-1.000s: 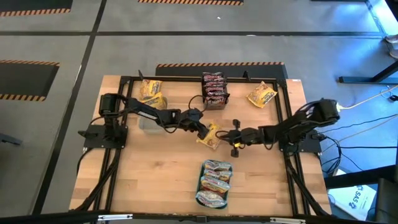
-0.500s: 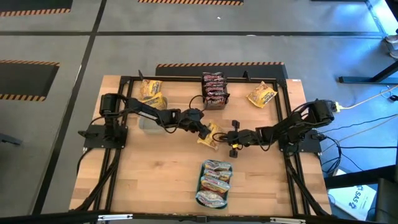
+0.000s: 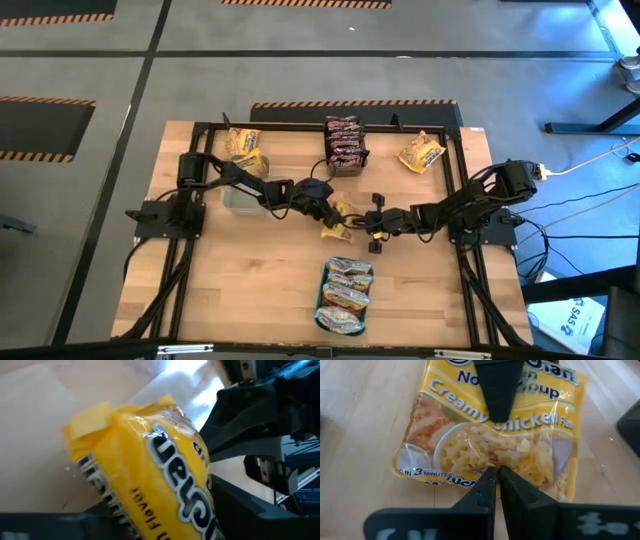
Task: Sort Maruchan noodles
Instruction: Put the yellow noodle pack into the white bin
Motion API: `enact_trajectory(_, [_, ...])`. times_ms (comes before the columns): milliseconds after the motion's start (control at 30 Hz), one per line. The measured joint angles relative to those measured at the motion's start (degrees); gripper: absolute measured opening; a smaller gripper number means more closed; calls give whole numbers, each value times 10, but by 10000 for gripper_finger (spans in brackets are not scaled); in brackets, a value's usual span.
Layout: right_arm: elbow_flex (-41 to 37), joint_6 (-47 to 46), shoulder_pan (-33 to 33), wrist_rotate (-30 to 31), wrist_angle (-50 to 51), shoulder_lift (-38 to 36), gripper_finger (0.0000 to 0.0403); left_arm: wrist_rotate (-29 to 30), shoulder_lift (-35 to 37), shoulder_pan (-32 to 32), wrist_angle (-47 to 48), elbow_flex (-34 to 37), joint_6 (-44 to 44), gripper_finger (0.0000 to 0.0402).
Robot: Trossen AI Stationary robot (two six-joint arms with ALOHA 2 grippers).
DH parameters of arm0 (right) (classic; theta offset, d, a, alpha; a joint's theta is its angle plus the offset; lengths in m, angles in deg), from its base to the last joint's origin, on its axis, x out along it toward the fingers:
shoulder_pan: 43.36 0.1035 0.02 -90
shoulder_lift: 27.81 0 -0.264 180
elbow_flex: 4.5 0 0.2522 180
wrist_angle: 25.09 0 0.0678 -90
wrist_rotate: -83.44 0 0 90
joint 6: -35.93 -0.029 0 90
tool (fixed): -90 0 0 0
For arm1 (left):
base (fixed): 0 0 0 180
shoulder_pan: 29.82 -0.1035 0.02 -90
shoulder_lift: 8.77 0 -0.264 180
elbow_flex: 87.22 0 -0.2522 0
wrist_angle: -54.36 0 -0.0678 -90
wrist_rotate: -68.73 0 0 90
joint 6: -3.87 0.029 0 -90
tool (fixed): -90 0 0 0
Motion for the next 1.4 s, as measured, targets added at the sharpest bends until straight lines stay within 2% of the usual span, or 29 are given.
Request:
enact_trajectory(233, [0,-3,1,-3,-6,0,12,-3,2,0,-6,0,17,122])
enact_trajectory(433, [0,-19,33,2,2,-46,12,-1,32,2,30,1,70,116])
enact_trajectory(533, [0,-20,61,8,15,-92,12,6,77,6,71,0,95,116])
enact_trajectory(700, [0,-17,90,32,39,-158,12,44,178,6,203,1,157,116])
enact_trajectory(933, [0,-31,90,31,42,-166,12,82,333,5,343,1,263,117])
enact_trajectory(1033, [0,-29,90,38,36,-157,12,117,396,6,410,0,316,117])
enact_trajectory(1200, [0,-13,61,47,-6,-132,12,208,479,5,523,0,441,117])
enact_trajectory(1300, [0,-13,24,22,-37,-112,12,247,512,1,578,0,521,117])
enact_trajectory(1400, [3,-12,-21,-18,-62,-85,12,291,532,-7,651,0,549,117])
